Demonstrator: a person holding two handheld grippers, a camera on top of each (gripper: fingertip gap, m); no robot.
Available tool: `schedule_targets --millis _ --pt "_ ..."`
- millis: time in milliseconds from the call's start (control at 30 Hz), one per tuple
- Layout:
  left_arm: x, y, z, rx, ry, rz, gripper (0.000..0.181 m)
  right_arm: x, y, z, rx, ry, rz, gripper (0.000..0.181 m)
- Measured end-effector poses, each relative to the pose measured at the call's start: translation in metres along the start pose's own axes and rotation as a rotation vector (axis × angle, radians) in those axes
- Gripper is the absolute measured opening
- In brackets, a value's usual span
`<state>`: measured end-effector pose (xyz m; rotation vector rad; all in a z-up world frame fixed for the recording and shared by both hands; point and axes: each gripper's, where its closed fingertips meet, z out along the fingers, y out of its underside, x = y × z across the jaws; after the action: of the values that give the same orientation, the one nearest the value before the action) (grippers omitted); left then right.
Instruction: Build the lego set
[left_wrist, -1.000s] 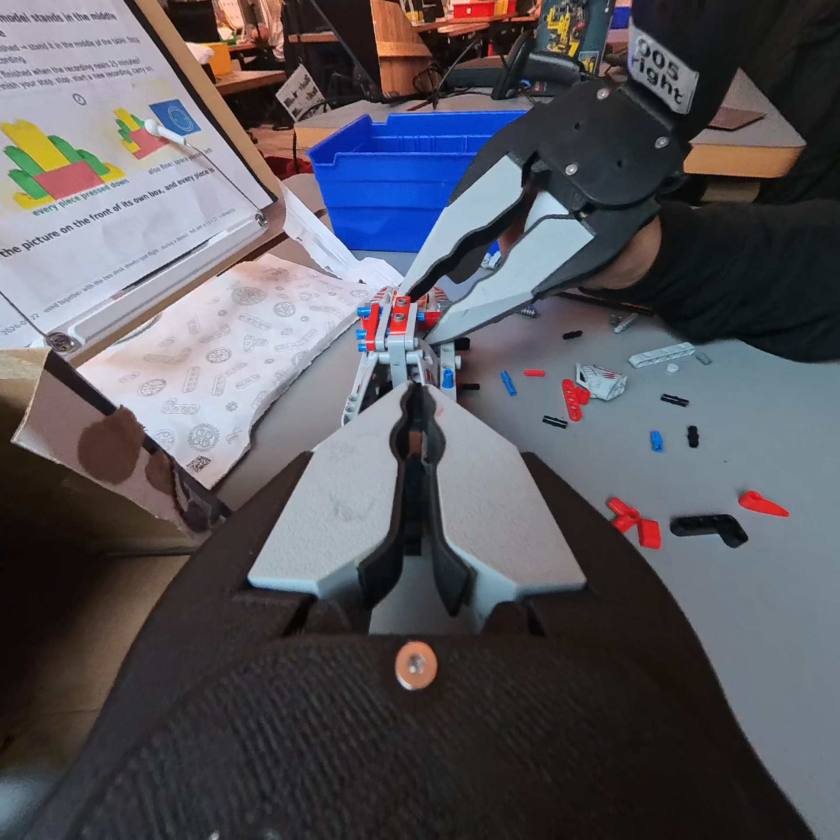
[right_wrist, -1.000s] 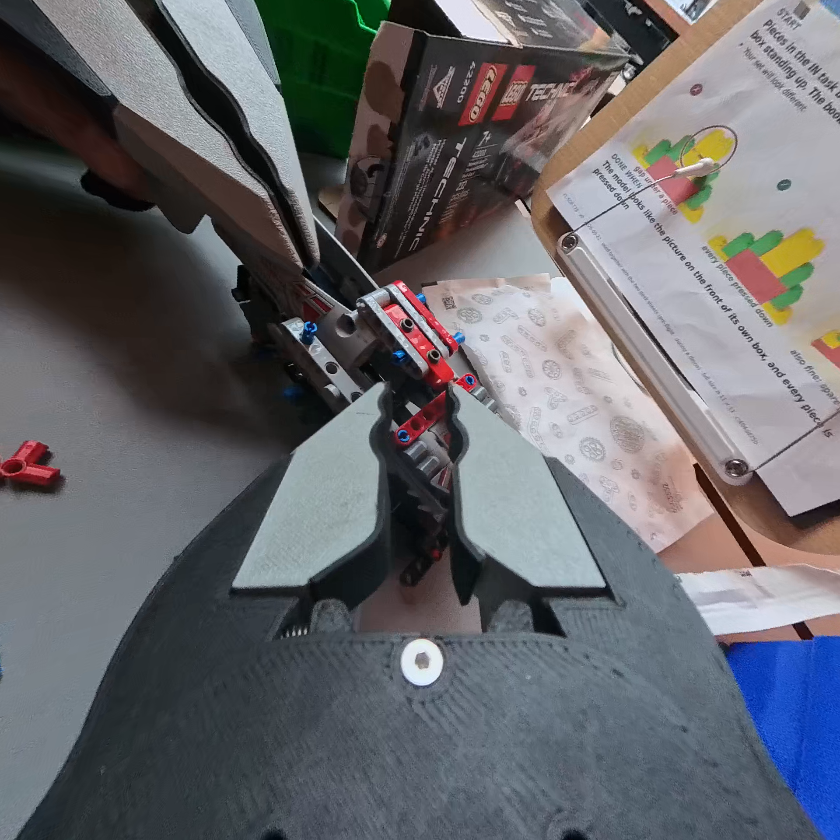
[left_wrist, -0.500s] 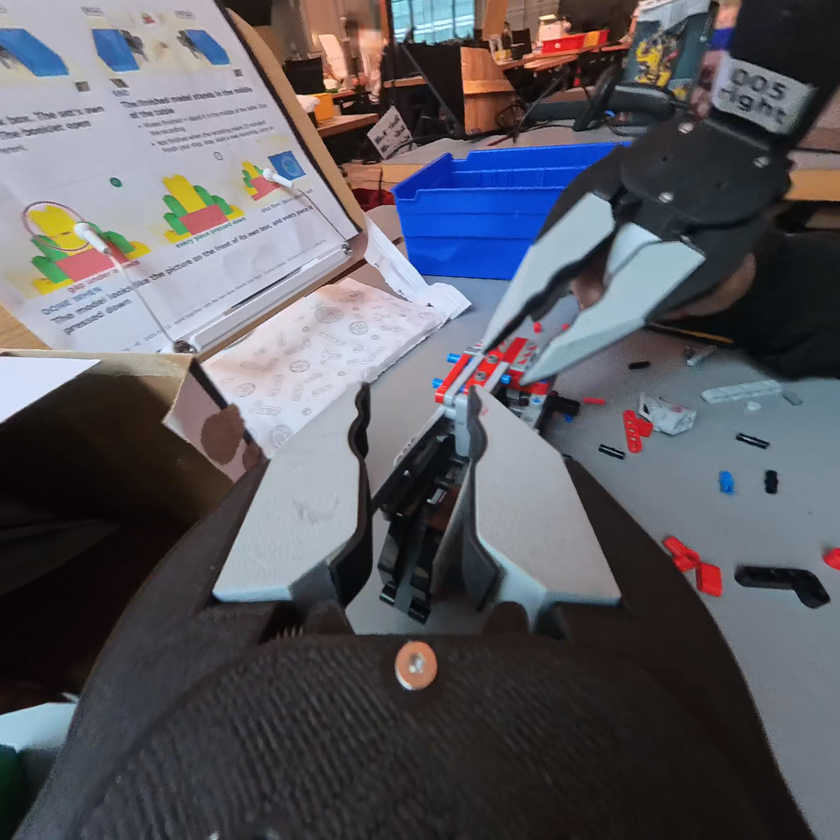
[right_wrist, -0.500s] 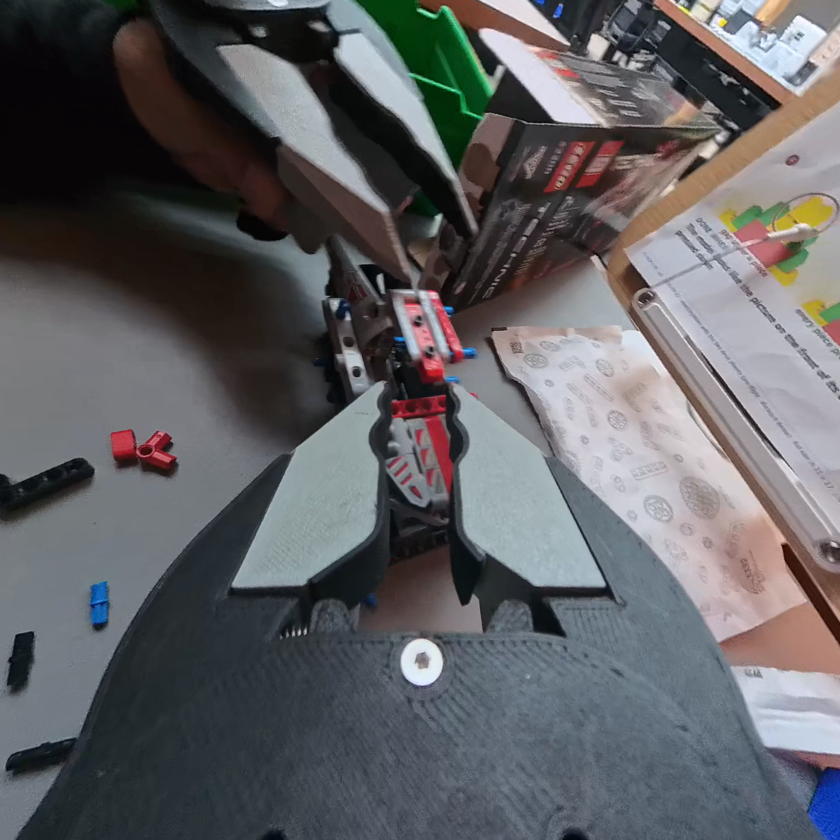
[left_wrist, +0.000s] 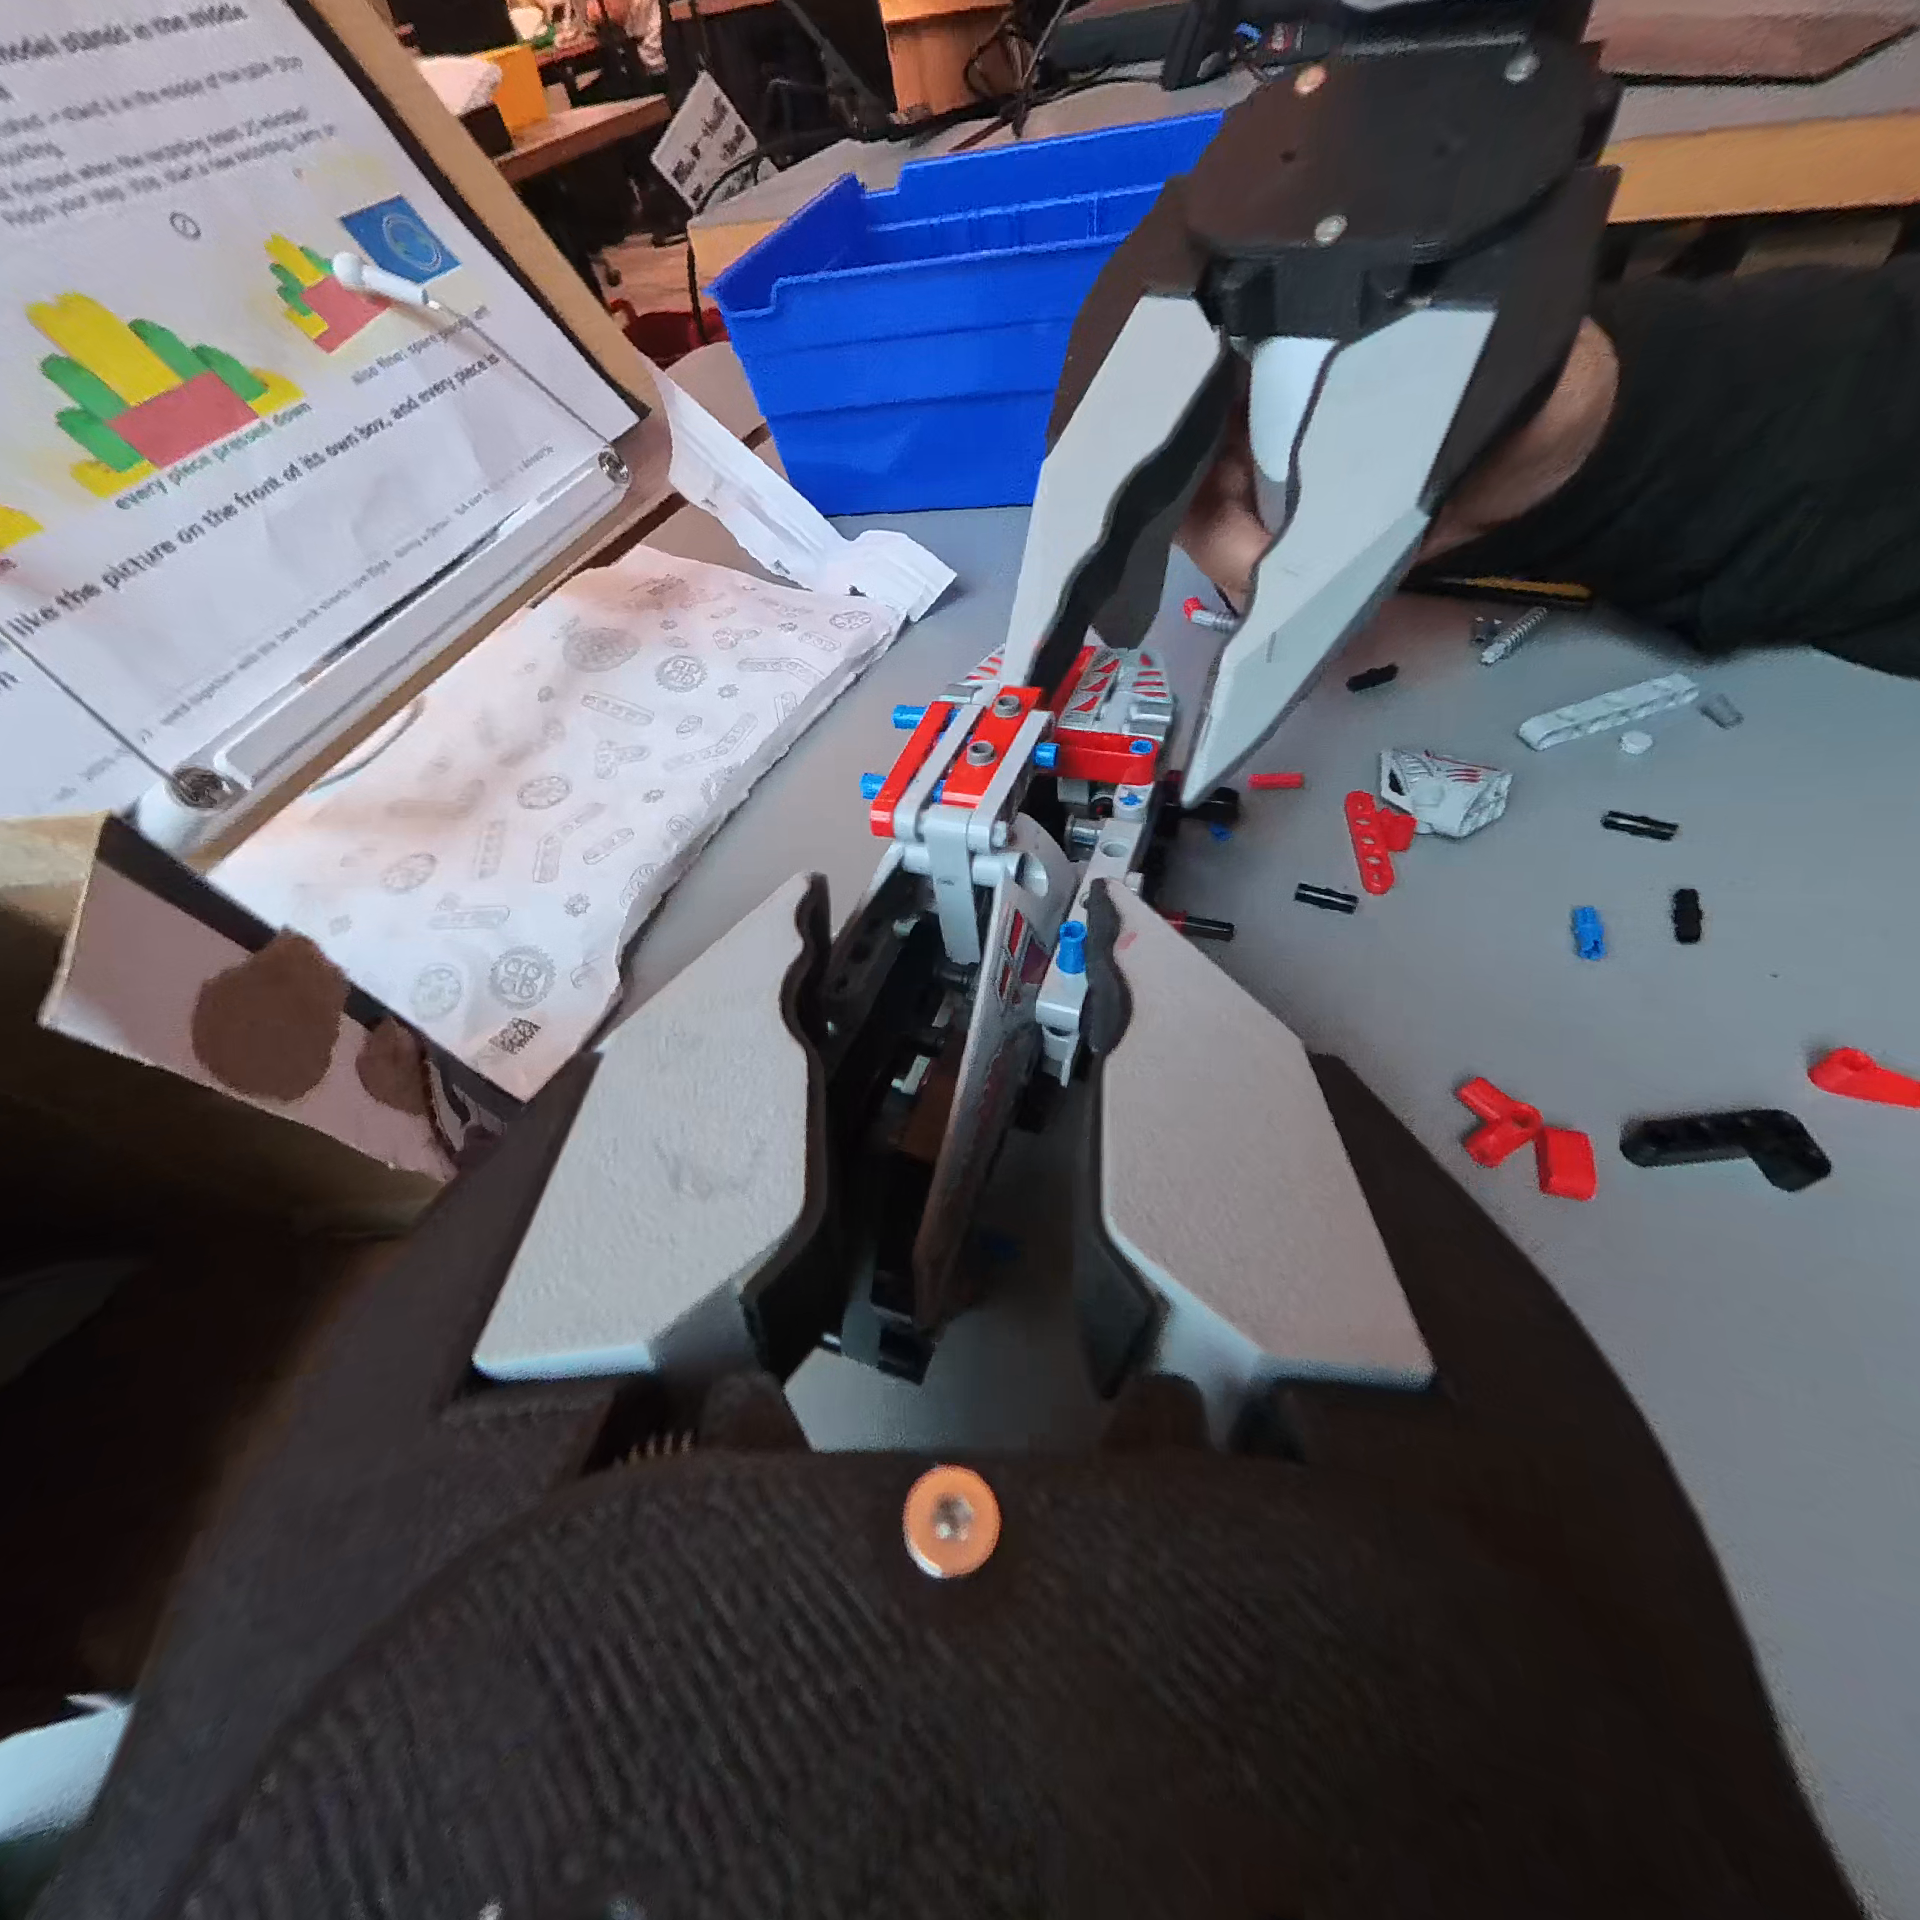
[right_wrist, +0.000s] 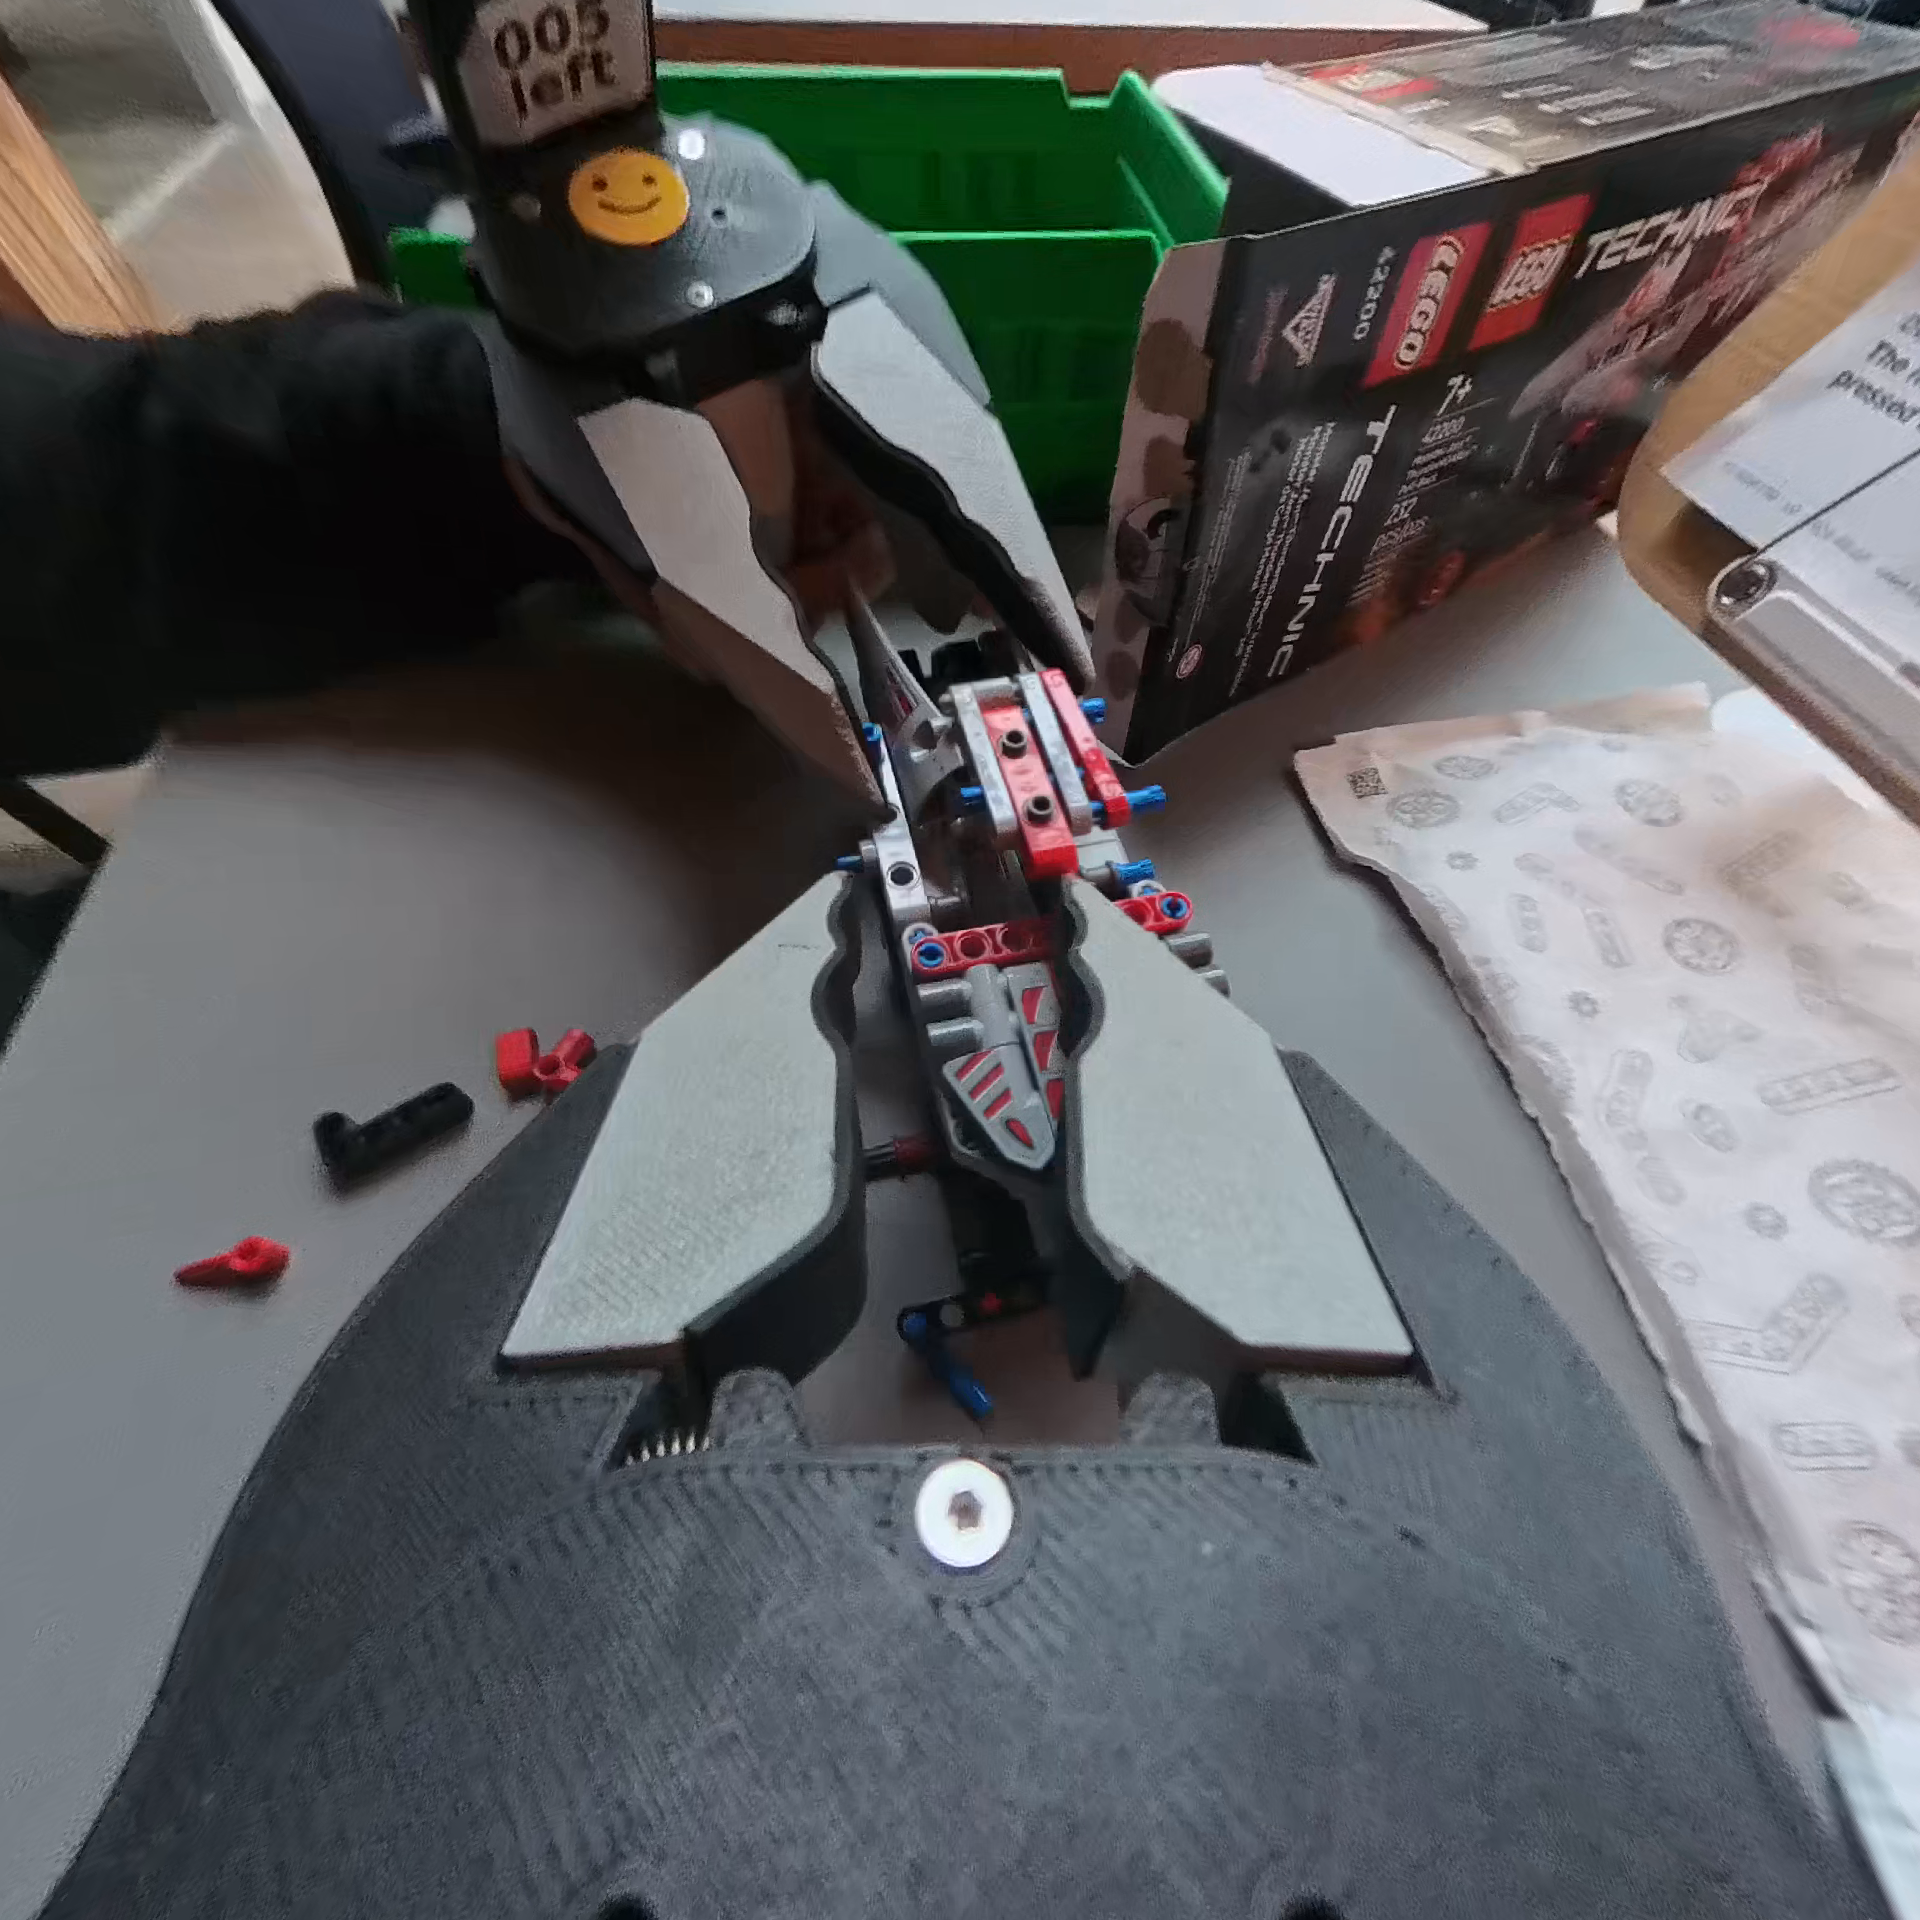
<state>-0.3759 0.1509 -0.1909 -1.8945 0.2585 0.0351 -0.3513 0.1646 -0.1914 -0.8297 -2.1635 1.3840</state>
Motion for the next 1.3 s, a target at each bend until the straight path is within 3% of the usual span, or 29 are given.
schedule_targets --millis 133,300,367,467,567,733,867,933,1133,1233,1300 --pt "-0.002 -0.001 -0.002 -0.004 -0.052 0.105 0.048 -0.006 0.001 -0.001 -0.039 0.015 -0.104 0.027" --pt "-0.005 0.002 -0.002 -0.038 -0.026 -0.024 0.054 0.0 -0.002 -0.006 -0.034 0.045 -0.105 0.029" --pt "-0.001 0.003 -0.002 -0.051 0.022 -0.09 0.073 0.003 -0.004 -0.008 -0.021 0.05 -0.085 0.029" --pt "-0.007 -0.002 -0.005 -0.057 0.01 -0.163 0.084 0.007 -0.003 -0.009 -0.021 0.065 -0.068 0.029" --pt "-0.007 -0.012 -0.012 -0.062 0.019 -0.209 0.079 0.008 -0.002 -0.009 -0.026 0.069 -0.067 0.028" --pt "-0.01 -0.022 -0.025 -0.095 0.001 -0.258 0.093 0.011 0.001 -0.009 -0.04 0.079 -0.064 0.027" --pt "0.003 -0.039 -0.037 -0.02 0.118 -0.334 0.09 0.013 0.004 -0.008 -0.046 0.079 -0.05 0.027" --pt "0.002 -0.027 -0.036 -0.106 0.103 -0.329 0.081 0.013 0.003 -0.008 -0.041 0.079 -0.045 0.027" --pt "-0.021 0.009 -0.027 -0.295 -0.08 -0.159 0.09 0.018 -0.002 -0.013 0.001 0.09 -0.017 0.029" --pt "-0.019 0.031 -0.024 -0.366 -0.042 -0.091 0.065 0.012 0.002 -0.01 -0.017 0.037 0.007 0.04" --pt "-0.018 0.034 -0.02 -0.346 -0.029 -0.082 0.066 0.007 0.004 -0.006 -0.022 0.009 0.005 0.044"
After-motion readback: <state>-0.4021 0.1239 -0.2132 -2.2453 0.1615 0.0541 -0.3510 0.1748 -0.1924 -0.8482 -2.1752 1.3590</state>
